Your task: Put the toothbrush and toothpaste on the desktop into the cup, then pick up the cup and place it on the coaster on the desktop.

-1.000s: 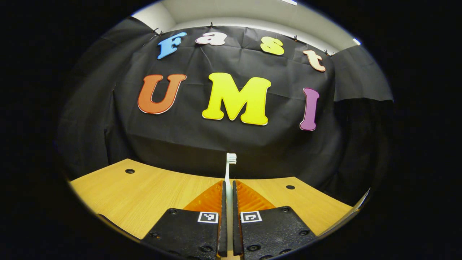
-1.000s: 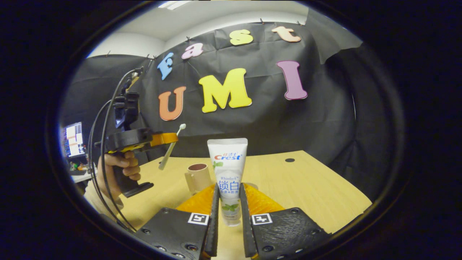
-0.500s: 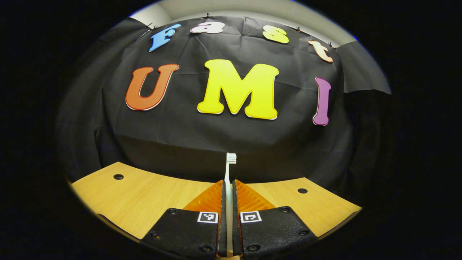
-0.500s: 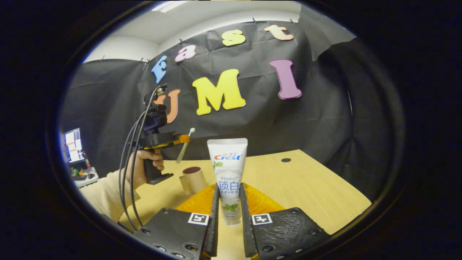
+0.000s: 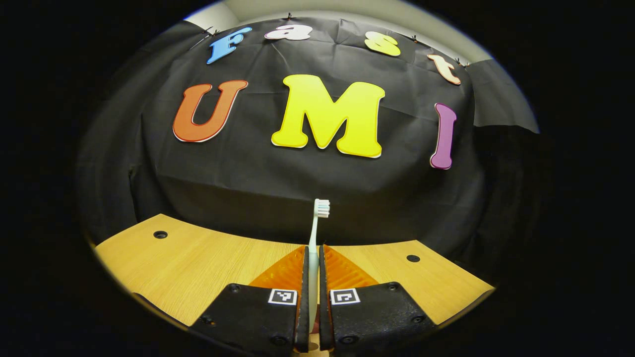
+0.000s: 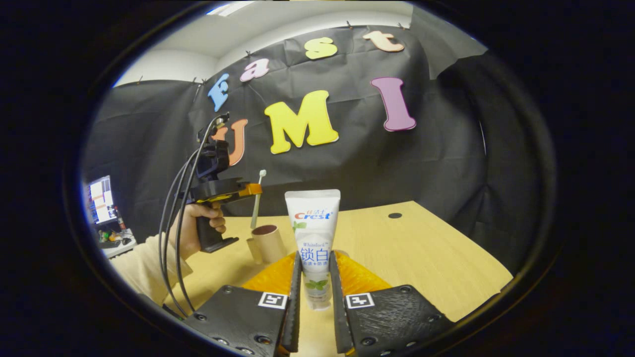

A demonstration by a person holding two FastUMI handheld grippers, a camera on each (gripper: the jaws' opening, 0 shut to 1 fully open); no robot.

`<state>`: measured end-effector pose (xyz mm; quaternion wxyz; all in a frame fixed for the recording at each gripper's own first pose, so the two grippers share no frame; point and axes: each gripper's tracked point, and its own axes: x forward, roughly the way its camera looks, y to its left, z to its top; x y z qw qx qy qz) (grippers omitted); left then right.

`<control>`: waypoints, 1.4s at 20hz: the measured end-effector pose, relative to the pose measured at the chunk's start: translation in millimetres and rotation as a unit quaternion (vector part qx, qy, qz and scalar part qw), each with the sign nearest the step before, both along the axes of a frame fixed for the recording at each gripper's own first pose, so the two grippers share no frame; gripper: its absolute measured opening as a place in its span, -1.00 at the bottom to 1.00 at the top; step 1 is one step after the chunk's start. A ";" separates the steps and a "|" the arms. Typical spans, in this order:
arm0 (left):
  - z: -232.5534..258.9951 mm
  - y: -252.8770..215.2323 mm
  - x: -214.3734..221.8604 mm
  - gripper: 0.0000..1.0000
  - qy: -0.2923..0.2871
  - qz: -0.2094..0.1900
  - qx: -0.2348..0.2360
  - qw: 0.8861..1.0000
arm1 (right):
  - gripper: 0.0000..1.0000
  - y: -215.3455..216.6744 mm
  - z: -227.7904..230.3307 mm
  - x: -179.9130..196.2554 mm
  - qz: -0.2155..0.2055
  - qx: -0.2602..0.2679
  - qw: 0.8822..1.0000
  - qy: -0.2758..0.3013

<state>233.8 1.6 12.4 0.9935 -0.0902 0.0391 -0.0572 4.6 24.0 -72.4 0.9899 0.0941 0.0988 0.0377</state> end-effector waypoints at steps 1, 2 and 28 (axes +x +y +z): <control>-0.1 0.3 -1.1 -0.79 -0.001 0.001 -0.003 1.000 | -0.43 0.8 -0.2 -0.4 0.001 0.000 1.000 0.000; 0.3 2.6 -0.2 -0.79 -0.002 0.003 -0.001 1.000 | -0.44 1.5 -1.1 -1.1 0.002 -0.001 1.000 0.000; -43.6 79.5 -146.0 0.96 0.008 0.039 0.021 0.999 | -0.44 117.7 87.6 109.5 0.088 -0.012 0.996 -0.028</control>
